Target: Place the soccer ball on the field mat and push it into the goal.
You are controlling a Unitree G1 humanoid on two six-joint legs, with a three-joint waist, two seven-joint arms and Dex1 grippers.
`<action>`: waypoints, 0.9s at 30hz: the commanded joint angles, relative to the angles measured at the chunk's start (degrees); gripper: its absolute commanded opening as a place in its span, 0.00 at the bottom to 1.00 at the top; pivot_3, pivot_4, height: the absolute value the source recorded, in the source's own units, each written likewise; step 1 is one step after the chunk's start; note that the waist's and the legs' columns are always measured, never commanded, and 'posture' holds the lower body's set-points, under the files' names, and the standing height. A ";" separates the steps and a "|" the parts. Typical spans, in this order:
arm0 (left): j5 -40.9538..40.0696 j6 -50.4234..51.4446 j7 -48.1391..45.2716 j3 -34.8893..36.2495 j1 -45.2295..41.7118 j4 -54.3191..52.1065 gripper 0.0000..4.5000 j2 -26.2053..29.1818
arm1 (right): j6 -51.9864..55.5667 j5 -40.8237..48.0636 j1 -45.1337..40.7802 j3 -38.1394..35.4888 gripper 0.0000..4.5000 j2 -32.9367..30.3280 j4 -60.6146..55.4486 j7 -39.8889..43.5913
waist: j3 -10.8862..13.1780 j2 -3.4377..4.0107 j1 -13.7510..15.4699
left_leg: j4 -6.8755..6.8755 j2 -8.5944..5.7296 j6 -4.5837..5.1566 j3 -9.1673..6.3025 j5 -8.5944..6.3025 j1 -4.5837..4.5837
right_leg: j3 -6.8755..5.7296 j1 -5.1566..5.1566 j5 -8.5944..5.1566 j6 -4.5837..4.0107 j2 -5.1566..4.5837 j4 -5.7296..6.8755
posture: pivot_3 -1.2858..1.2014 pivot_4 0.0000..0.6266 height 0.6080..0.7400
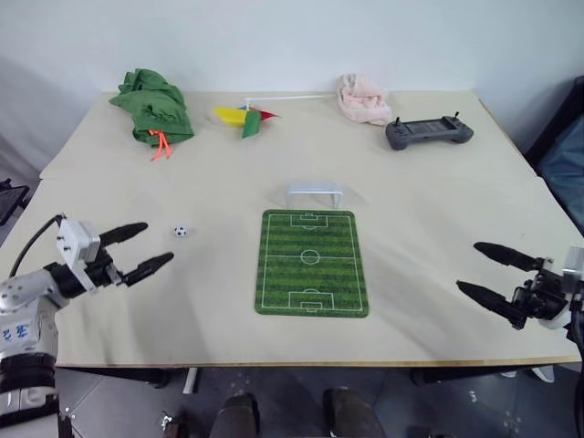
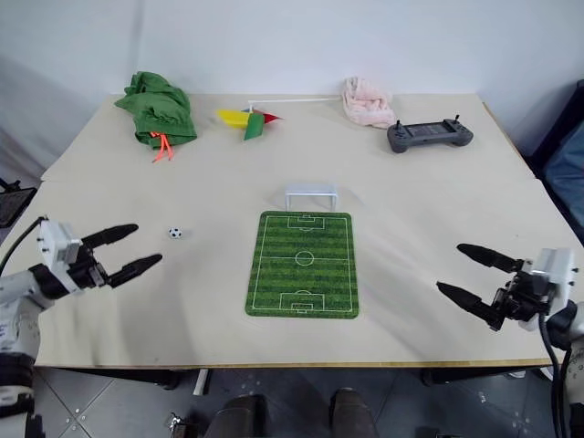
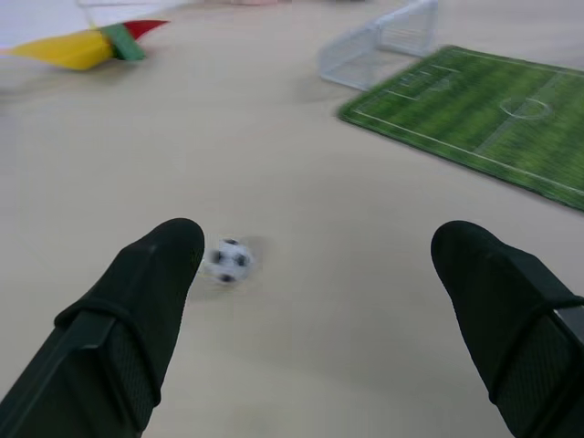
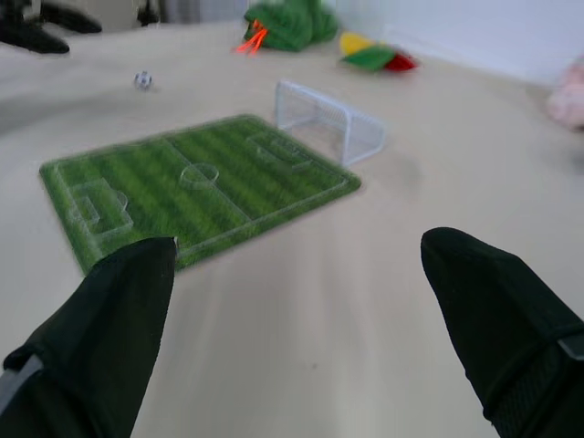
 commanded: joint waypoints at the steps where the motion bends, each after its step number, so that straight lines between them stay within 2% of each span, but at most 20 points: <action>1: 0.61 0.78 3.74 1.65 -3.71 3.28 1.00 0.98 | 1.91 4.23 -0.58 -3.46 1.00 1.15 -4.28 -3.29 | 0.00 0.00 0.01 | 0.01 0.00 0.00 0.01 0.00 0.00 | 0.01 0.00 0.02 0.04 -0.01 0.01 | 0.52 0.24 1.00; 5: 2.51 -0.64 2.96 -0.44 -6.53 6.97 1.00 0.26 | 2.82 3.93 2.06 -3.28 1.00 0.82 -6.13 -2.49 | 0.00 0.00 0.03 | 0.00 0.00 -0.02 0.03 -0.04 0.00 | 0.00 0.00 0.05 0.10 0.02 -0.01 | 0.52 0.24 1.00; 17: 15.48 -8.65 6.22 -10.70 -20.89 29.39 1.00 -4.36 | 2.74 3.42 5.83 -4.47 1.00 0.43 -7.34 -2.92 | 0.02 -0.03 1.28 | 0.06 0.13 -0.07 0.10 -0.10 -0.02 | 0.09 -0.05 0.07 0.13 0.24 -0.05 | 0.52 0.24 1.00; 26: 19.75 -9.65 7.23 -12.78 -25.90 37.67 1.00 -5.46 | 3.15 3.57 9.49 -7.15 1.00 -0.04 -9.34 -3.66 | 0.02 -0.04 1.40 | 0.05 0.17 -0.15 0.10 -0.15 -0.03 | 0.16 -0.07 0.06 0.13 0.34 -0.08 | 0.52 0.24 1.00; 27: 19.76 -9.72 6.71 -12.71 -26.11 38.01 0.91 -5.54 | 3.16 3.59 9.88 -7.42 1.00 -0.14 -9.42 -3.63 | 0.02 -0.04 1.42 | 0.05 0.17 -0.15 0.10 -0.15 -0.03 | 0.16 -0.07 0.06 0.13 0.34 -0.08 | 0.52 0.24 1.00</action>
